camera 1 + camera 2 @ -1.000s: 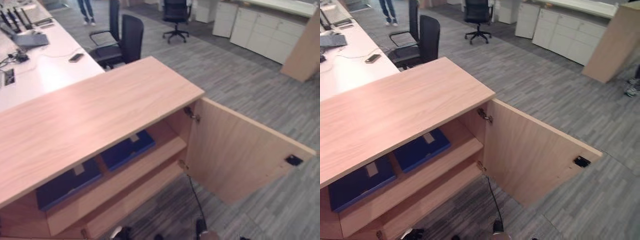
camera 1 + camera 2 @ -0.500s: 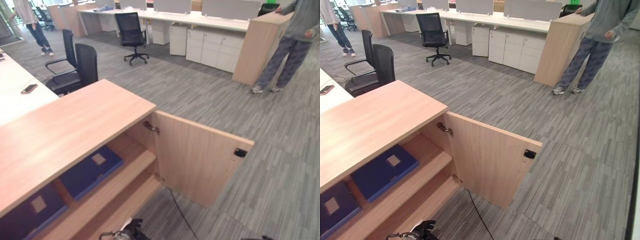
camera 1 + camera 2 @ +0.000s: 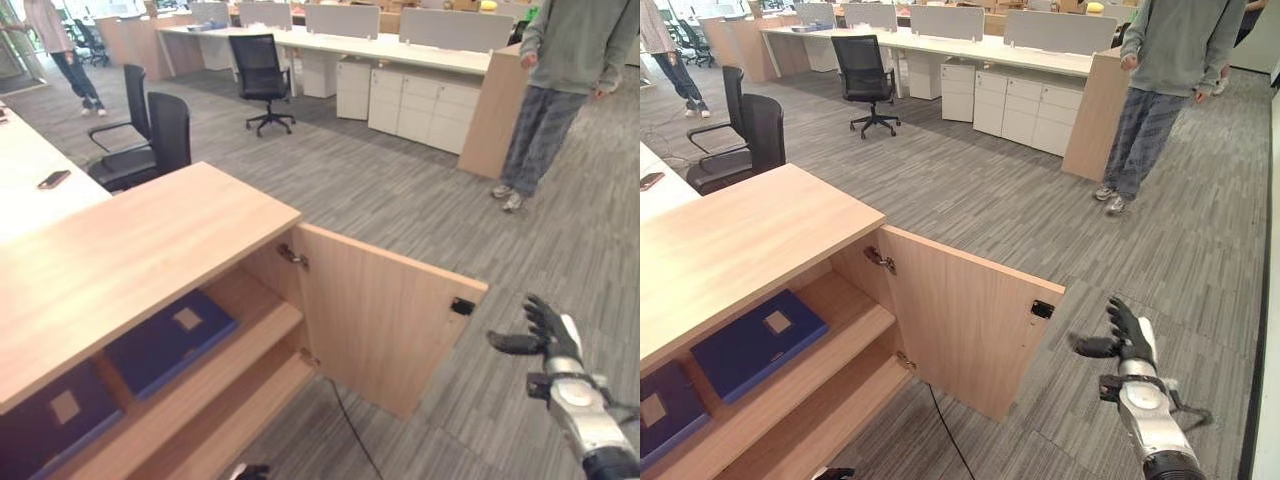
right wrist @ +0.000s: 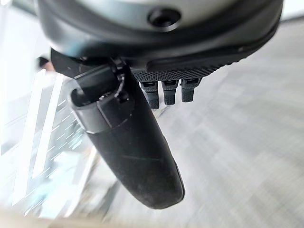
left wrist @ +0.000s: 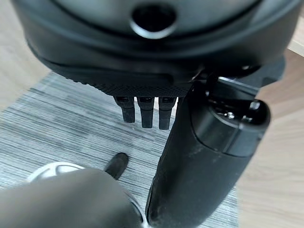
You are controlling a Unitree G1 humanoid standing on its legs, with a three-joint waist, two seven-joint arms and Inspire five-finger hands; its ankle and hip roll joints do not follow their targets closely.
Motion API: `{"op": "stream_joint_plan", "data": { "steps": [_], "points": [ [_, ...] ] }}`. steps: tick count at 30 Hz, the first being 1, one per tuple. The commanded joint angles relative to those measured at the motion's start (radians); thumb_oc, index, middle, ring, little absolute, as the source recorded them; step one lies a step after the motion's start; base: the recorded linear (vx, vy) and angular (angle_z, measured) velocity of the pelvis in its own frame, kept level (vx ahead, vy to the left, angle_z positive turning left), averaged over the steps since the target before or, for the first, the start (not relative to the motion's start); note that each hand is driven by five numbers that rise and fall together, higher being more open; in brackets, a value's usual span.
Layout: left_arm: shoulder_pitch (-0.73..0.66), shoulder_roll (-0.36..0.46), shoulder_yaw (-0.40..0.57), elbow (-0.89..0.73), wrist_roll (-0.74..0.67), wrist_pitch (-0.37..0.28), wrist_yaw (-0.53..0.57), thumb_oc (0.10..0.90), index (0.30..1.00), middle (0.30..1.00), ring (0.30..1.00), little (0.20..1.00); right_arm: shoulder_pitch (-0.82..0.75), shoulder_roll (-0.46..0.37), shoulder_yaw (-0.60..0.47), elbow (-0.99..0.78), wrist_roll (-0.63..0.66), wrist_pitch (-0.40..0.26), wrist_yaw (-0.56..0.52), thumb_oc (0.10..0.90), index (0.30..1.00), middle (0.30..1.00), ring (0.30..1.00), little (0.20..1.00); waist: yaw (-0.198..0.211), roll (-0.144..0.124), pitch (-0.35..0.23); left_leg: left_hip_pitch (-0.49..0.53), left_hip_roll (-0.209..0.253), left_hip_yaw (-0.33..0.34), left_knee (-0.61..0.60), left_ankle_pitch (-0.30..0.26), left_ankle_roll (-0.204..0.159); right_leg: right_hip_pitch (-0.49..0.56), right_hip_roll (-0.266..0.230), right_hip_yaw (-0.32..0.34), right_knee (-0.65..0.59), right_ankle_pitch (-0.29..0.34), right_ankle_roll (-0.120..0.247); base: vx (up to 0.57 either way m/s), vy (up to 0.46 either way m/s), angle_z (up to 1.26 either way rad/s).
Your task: Put the empty folder in the office cabinet
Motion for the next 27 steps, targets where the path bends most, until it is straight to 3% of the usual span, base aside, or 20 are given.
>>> {"op": "stream_joint_plan", "data": {
  "steps": [1, 4, 7, 9, 10, 12, 15, 20, 22, 23, 25, 27],
  "points": [
    [-0.012, 0.016, 0.024, 0.064, 0.025, 0.000, -0.007, 0.800, 0.900, 0.900, 0.900, 0.900, -0.099, -0.042, -0.008, -0.120, 0.013, -0.130, 0.044, 0.800, 0.900, 0.900, 0.900, 0.900, 0.016, -0.054, 0.002, -0.030, 0.026, -0.118, -0.011, -0.018, -0.026, 0.002, 0.063, 0.000, 0.054, -0.120, -0.030, 0.00, -0.050, 0.16],
    [-0.006, 0.020, 0.030, 0.064, 0.022, -0.001, -0.011, 0.800, 0.900, 0.900, 0.900, 0.900, -0.099, -0.039, 0.019, -0.201, 0.099, -0.148, 0.105, 0.800, 0.900, 0.900, 0.900, 0.900, 0.020, -0.052, -0.001, -0.032, 0.032, -0.122, -0.011, -0.009, -0.033, 0.006, 0.071, -0.008, 0.049, -0.122, -0.034, 0.00, -0.047, 0.09],
    [-0.004, 0.029, 0.039, 0.068, 0.028, -0.002, -0.018, 0.800, 0.900, 0.900, 0.900, 0.900, -0.093, -0.037, 0.082, -0.346, 0.322, -0.156, 0.261, 0.800, 0.900, 0.900, 0.900, 0.900, 0.026, -0.057, -0.008, -0.036, 0.039, -0.123, -0.011, 0.001, -0.042, 0.012, 0.078, -0.010, 0.038, -0.121, -0.039, -0.01, -0.033, 0.00],
    [-0.004, 0.029, 0.039, 0.067, 0.028, -0.002, -0.018, 0.800, 0.900, 0.900, 0.900, 0.900, -0.093, -0.037, 0.082, -0.346, 0.323, -0.156, 0.261, 0.800, 0.900, 0.900, 0.900, 0.900, 0.025, -0.057, -0.008, -0.036, 0.039, -0.123, -0.011, 0.001, -0.042, 0.012, 0.078, -0.010, 0.038, -0.121, -0.039, 0.00, 0.000, 0.00],
    [0.000, 0.028, 0.037, 0.064, 0.037, -0.007, -0.025, 0.800, 0.900, 0.900, 0.900, 0.900, -0.094, -0.016, 0.111, -0.409, 0.459, -0.161, 0.336, 0.800, 0.900, 0.900, 0.900, 0.900, 0.029, -0.058, -0.011, -0.038, 0.043, -0.124, -0.011, 0.005, -0.046, 0.013, 0.080, -0.014, 0.035, -0.120, -0.039, 0.00, -0.032, 0.00],
    [0.008, 0.031, 0.036, 0.066, 0.049, -0.007, -0.034, 0.800, 0.900, 0.900, 0.900, 0.900, -0.092, 0.018, 0.147, -0.467, 0.555, -0.151, 0.387, 0.800, 0.900, 0.900, 0.900, 0.900, 0.033, -0.061, -0.016, -0.037, 0.045, -0.125, -0.011, 0.007, -0.048, 0.013, 0.082, -0.016, 0.032, -0.118, -0.040, 0.00, -0.036, -0.02],
    [0.019, 0.038, 0.041, 0.069, 0.075, -0.011, -0.034, 0.800, 0.900, 0.900, 0.900, 0.900, -0.070, 0.068, 0.232, -0.579, 0.656, -0.122, 0.451, 0.800, 0.900, 0.900, 0.900, 0.900, 0.038, -0.065, -0.024, -0.036, 0.051, -0.124, -0.011, 0.011, -0.051, 0.016, 0.085, -0.020, 0.028, -0.117, -0.043, 0.00, -0.012, -0.01],
    [0.027, 0.043, 0.044, 0.063, 0.090, -0.009, -0.027, 0.800, 0.900, 0.900, 0.900, 0.900, -0.057, 0.089, 0.385, -0.673, 0.703, -0.064, 0.496, 0.800, 0.900, 0.900, 0.900, 0.900, 0.045, -0.069, -0.029, -0.037, 0.054, -0.125, -0.011, 0.015, -0.057, 0.018, 0.087, -0.024, 0.026, -0.119, -0.045, 0.00, -0.018, -0.05],
    [0.026, 0.043, 0.044, 0.056, 0.087, -0.012, -0.016, 0.800, 0.900, 0.900, 0.900, 0.900, -0.060, 0.124, 0.465, -0.673, 0.731, -0.040, 0.506, 0.800, 0.900, 0.900, 0.900, 0.900, 0.049, -0.069, -0.027, -0.037, 0.055, -0.128, -0.011, 0.017, -0.058, 0.020, 0.087, -0.026, 0.025, -0.119, -0.048, 0.00, -0.018, -0.12],
    [0.023, 0.040, 0.044, 0.053, 0.081, -0.012, -0.002, 0.800, 0.900, 0.900, 0.900, 0.900, -0.047, 0.193, 0.536, -0.661, 0.772, -0.005, 0.510, 0.800, 0.900, 0.900, 0.900, 0.900, 0.052, -0.070, -0.026, -0.036, 0.057, -0.130, -0.011, 0.019, -0.059, 0.022, 0.089, -0.026, 0.024, -0.120, -0.051, -0.01, -0.022, -0.10],
    [0.023, 0.037, 0.043, 0.051, 0.075, -0.008, 0.008, 0.800, 0.900, 0.900, 0.900, 0.900, -0.041, 0.231, 0.569, -0.630, 0.806, -0.001, 0.503, 0.800, 0.900, 0.900, 0.900, 0.900, 0.054, -0.070, -0.025, -0.036, 0.057, -0.131, -0.011, 0.020, -0.059, 0.022, 0.090, -0.026, 0.023, -0.120, -0.052, -0.01, -0.021, -0.05],
    [0.017, 0.022, 0.030, 0.039, 0.056, -0.003, 0.034, 0.800, 0.900, 0.900, 0.900, 0.900, -0.027, 0.332, 0.647, -0.548, 0.866, 0.022, 0.481, 0.800, 0.900, 0.900, 0.900, 0.900, 0.063, -0.070, -0.019, -0.039, 0.060, -0.138, -0.011, 0.024, -0.060, 0.022, 0.093, -0.030, 0.023, -0.122, -0.056, -0.02, -0.027, -0.07]
  ]
}}
